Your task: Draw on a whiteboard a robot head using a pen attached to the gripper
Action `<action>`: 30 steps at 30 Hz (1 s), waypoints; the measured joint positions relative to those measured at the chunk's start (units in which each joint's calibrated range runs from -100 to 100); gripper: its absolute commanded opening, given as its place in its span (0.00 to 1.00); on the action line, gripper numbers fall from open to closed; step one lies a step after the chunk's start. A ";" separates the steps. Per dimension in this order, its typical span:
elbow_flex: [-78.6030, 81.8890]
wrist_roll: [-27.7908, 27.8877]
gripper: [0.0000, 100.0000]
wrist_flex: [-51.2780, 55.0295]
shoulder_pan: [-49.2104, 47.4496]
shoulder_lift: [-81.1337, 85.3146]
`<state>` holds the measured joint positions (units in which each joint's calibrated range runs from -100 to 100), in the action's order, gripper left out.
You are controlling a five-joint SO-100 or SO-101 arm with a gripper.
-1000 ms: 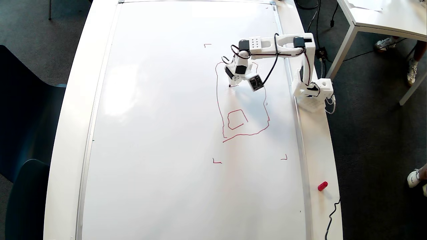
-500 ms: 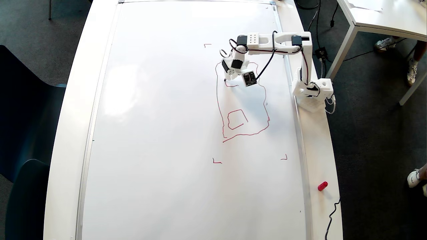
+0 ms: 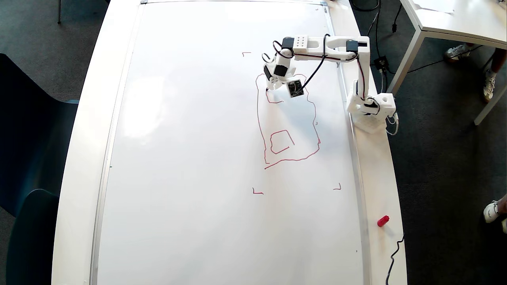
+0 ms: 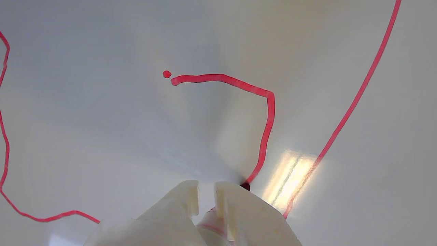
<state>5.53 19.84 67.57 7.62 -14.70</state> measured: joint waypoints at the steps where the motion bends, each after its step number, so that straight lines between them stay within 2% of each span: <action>1: 0.00 0.11 0.01 0.59 0.00 0.00; 9: 2.56 0.42 0.01 3.29 0.98 2.20; 18: 14.34 0.42 0.01 3.46 0.68 10.50; 30: 14.98 -1.43 0.01 3.46 -7.32 11.18</action>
<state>20.51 18.41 71.03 0.30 -3.52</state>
